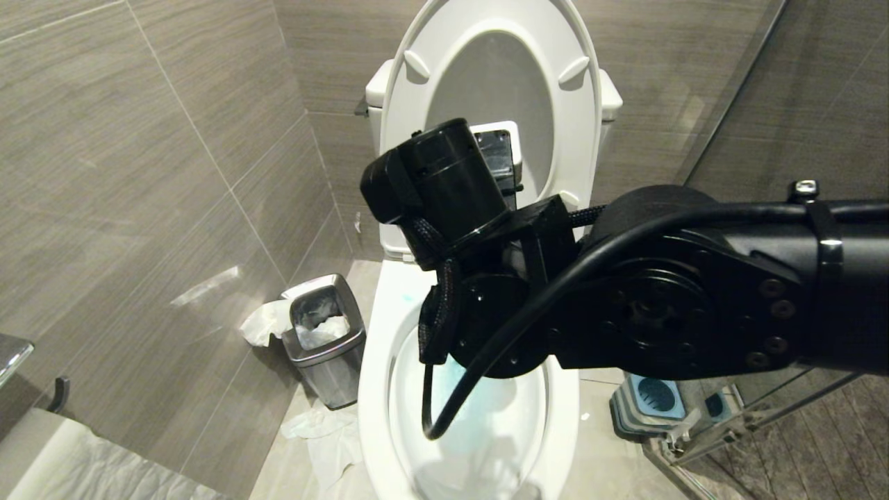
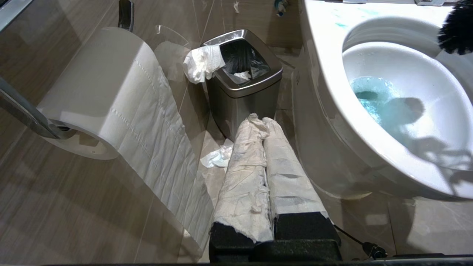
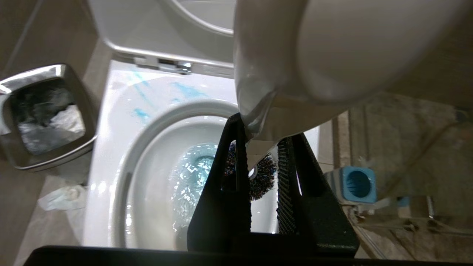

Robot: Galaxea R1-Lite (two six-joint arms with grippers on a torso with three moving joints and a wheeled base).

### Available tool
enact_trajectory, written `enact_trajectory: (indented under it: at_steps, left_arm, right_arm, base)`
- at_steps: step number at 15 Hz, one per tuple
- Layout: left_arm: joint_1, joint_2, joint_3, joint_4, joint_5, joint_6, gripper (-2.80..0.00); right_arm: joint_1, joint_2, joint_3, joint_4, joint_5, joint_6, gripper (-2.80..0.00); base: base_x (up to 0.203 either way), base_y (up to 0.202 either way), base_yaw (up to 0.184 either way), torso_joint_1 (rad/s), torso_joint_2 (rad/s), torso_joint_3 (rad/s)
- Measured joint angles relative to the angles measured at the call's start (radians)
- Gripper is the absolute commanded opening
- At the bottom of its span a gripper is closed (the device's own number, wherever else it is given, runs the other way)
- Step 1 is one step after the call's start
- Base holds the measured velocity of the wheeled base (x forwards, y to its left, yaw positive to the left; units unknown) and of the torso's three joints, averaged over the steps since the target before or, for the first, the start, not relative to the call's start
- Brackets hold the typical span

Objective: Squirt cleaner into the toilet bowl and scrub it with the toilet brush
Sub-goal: Scrub the toilet bowl

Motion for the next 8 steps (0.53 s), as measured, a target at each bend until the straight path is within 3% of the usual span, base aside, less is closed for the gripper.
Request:
enact_trajectory:
  at_steps: [4,6,8]
  left_arm:
    - [0.000,0.000,0.000,0.000,-0.001,0.000,-2.80]
    - [0.000,0.000,0.000,0.000,0.000,0.000,-2.80]
    - [0.000,0.000,0.000,0.000,0.000,0.000,-2.80]
  right_arm:
    - [-0.030,0.026,-0.050,0.001,0.203,-0.005,-2.80]
    - [-0.078,0.013,-0.049,-0.005,0.324,0.009,-2.80]
    - [-0.141,0.004,-0.045,-0.008,0.390,0.032,-2.80]
  base:
    - [0.000,0.000,0.000,0.000,0.00,0.000]
    - [0.000,0.000,0.000,0.000,0.00,0.000]
    - [0.000,0.000,0.000,0.000,0.00,0.000]
